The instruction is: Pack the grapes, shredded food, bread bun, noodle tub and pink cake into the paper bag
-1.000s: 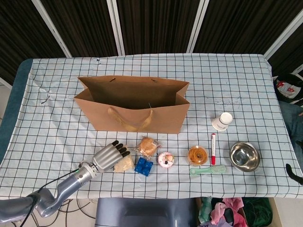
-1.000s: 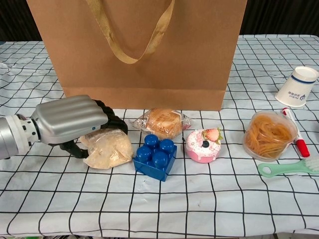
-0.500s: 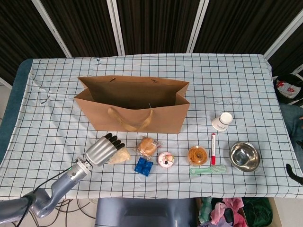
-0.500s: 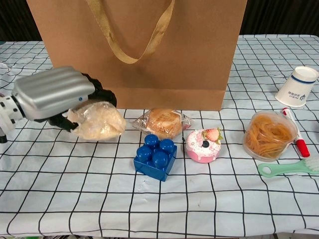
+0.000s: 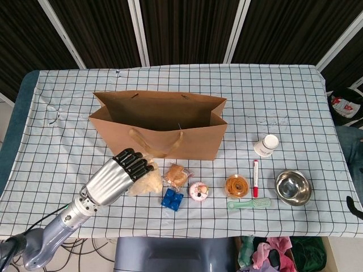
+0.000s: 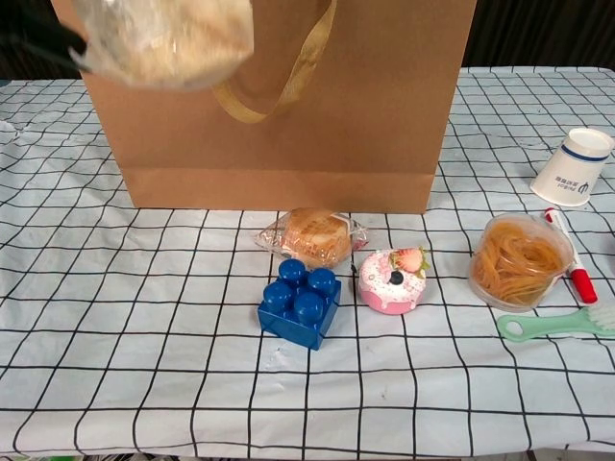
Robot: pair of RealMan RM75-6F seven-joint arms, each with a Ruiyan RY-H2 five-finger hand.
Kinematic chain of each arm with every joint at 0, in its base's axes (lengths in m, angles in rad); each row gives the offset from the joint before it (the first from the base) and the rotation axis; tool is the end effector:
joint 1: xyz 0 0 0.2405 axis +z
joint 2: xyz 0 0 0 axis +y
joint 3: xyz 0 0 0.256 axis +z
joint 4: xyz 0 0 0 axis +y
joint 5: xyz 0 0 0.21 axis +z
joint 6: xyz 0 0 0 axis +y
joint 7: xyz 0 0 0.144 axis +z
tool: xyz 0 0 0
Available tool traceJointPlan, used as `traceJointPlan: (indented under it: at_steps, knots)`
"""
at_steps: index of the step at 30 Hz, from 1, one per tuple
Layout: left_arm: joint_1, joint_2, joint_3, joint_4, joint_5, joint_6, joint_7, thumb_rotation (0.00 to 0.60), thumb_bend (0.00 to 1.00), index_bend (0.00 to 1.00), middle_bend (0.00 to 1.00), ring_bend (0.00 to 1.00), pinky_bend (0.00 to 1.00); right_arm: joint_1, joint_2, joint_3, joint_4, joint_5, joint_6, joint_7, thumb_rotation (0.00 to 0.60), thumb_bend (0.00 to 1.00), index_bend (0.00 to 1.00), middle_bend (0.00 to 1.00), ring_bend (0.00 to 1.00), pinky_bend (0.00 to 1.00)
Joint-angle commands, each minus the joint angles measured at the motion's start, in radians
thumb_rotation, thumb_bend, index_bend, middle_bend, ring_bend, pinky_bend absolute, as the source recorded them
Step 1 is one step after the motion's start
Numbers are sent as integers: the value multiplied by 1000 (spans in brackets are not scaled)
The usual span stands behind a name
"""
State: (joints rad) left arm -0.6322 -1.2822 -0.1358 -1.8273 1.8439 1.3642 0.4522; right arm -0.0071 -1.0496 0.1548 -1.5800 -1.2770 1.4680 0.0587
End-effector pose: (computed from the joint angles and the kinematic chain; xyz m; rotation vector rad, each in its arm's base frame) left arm -0.0716 0.2564 0.0923 -1.8912 -0.1121 -1.4481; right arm -0.3576 -0.1676 0.2130 1.0890 -0.9335 0.7763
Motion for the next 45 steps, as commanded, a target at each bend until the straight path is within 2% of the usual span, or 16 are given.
traceJointPlan:
  at_steps: [1,5,9,11,14,17,26,30,37,41,45]
  knots:
    - [-41,42,-105,-77,-43,-8,51,600,440,390,480,341,384,1,-1,-1,1,-1,-2,-1,600,303,157,115,249,274]
    - [-85,44,-180,-97,-108,-43,67,600,441,393,479,342,384,2,-2,-2,1,-1,-5,-4,600,303,157,115,248,274]
    - [-170,21,-283,-89,-220,-114,87,600,441,396,476,341,401,5,-4,-2,4,2,-11,-8,600,303,157,115,248,274]
    - [-215,4,-321,-68,-295,-162,114,600,441,390,470,341,404,5,-4,-1,6,6,-13,-8,600,303,157,115,248,274]
    - [-287,-19,-362,-19,-465,-258,228,600,440,371,460,338,404,6,-6,-1,9,12,-18,-11,600,303,157,115,248,274]
    - [-325,-46,-372,27,-542,-273,283,600,440,369,459,337,404,8,-7,-1,10,12,-21,-12,600,304,157,115,248,274]
    - [-374,-85,-363,113,-629,-290,241,600,418,365,442,314,394,11,-10,2,24,26,-35,-7,600,303,157,115,248,274]
    - [-378,-65,-340,102,-664,-304,274,600,346,328,378,258,357,11,-11,3,25,26,-34,-5,600,303,157,115,249,274]
    - [-388,-42,-325,60,-814,-282,401,600,85,187,169,20,141,9,-9,2,20,19,-27,-5,600,303,157,115,248,274]
    - [-397,-39,-329,26,-859,-231,435,600,63,185,155,6,121,10,-9,0,19,16,-29,-6,600,303,157,115,249,274]
    - [-380,-1,-341,-45,-836,-171,412,600,63,185,155,6,118,9,-9,1,20,16,-27,-4,600,303,157,115,248,274]
